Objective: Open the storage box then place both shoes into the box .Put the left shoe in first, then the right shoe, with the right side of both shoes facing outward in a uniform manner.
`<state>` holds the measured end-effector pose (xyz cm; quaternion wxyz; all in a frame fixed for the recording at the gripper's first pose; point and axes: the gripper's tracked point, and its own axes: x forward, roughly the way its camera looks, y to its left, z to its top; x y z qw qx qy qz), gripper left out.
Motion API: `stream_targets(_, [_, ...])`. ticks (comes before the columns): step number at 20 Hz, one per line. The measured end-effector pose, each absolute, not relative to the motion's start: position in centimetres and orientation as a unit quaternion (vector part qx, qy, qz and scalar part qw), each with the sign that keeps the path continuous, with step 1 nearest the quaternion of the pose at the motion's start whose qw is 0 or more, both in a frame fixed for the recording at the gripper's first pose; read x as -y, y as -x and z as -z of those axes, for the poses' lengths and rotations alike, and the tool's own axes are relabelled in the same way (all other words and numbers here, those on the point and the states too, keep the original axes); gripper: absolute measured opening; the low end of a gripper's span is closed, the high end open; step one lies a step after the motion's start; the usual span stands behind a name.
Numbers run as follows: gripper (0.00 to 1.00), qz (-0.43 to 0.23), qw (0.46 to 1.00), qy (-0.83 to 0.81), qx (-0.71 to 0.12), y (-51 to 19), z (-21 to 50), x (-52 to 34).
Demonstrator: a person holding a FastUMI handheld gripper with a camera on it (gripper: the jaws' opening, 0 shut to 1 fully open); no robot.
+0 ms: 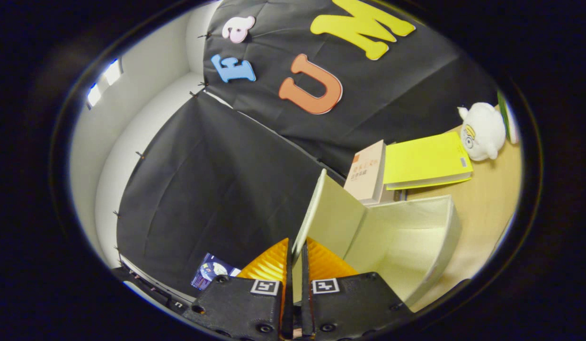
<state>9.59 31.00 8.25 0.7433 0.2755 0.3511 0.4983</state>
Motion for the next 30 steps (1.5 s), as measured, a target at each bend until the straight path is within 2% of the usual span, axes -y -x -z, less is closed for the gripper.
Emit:
stream_targets(6, [0.21,-0.496,0.769,-0.218,-0.338,-9.6,-8.4,-38.3])
stream_targets(7, [0.28,-0.486,0.776,-0.208,-0.343,-9.8,-7.8,-39.1])
stream_targets(11, [0.92,-0.48,0.789,-0.175,-0.341,-9.1,-6.9,-42.2])
stream_targets(12, [0.93,-0.472,0.795,-0.162,-0.345,-9.0,-6.2,-42.6])
stream_targets(13, [1.0,-0.466,0.799,-0.149,-0.349,-8.7,-5.7,-42.7])
stream_targets(19, [1.0,-0.398,0.857,-0.055,-0.323,-9.3,-3.0,-38.2])
stream_targets(24, [1.0,-0.357,0.866,-0.046,-0.348,-9.2,-0.9,-31.4])
stream_targets(30, [1.0,-0.276,0.88,-0.041,-0.385,-10.9,3.3,-19.9])
